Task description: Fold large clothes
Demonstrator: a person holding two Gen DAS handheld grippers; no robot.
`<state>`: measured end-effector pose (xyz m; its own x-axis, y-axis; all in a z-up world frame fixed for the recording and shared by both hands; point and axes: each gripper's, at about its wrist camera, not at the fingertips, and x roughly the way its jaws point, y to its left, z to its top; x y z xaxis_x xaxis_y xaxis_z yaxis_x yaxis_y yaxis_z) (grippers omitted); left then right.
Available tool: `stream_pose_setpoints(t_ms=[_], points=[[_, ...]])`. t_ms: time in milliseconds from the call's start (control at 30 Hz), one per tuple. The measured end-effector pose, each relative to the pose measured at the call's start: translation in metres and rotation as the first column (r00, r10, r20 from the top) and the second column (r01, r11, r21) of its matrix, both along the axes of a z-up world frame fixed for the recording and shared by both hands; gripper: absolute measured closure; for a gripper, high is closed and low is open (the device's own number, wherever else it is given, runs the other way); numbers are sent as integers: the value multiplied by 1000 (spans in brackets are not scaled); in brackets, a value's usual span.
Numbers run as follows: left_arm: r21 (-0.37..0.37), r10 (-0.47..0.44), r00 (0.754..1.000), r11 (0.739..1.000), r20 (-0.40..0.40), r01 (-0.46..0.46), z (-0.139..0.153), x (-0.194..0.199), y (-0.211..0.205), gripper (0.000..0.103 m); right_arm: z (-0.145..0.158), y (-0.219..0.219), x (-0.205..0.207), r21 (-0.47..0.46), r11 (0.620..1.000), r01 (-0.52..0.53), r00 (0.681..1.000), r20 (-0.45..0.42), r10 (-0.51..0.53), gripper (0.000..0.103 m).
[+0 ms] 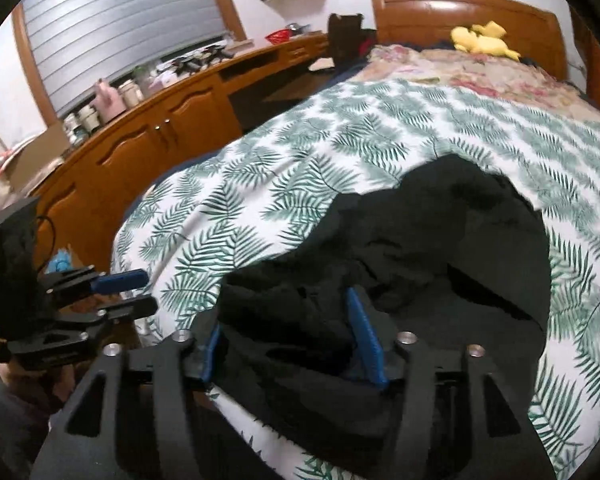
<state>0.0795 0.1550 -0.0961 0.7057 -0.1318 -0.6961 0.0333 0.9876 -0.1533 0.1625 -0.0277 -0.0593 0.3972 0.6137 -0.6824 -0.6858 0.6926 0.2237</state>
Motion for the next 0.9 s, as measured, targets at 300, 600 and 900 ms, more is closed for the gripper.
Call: stream_pose_setpoints(t_ms=[300,600,900], points=[[-1,-58,997,998,57,58,23,10,-31,64,48,-38,-13,6,1000,8,996,86,-8,42],[16,-147,981,989,124,146,51,23,-70,64,21,-95,8,-84,989,119,991,68,-113,55],[-9,-216,973,976,83,217,37,46,-101,64,-25,-99,1,-102,992,80,995,-57,-86,56]])
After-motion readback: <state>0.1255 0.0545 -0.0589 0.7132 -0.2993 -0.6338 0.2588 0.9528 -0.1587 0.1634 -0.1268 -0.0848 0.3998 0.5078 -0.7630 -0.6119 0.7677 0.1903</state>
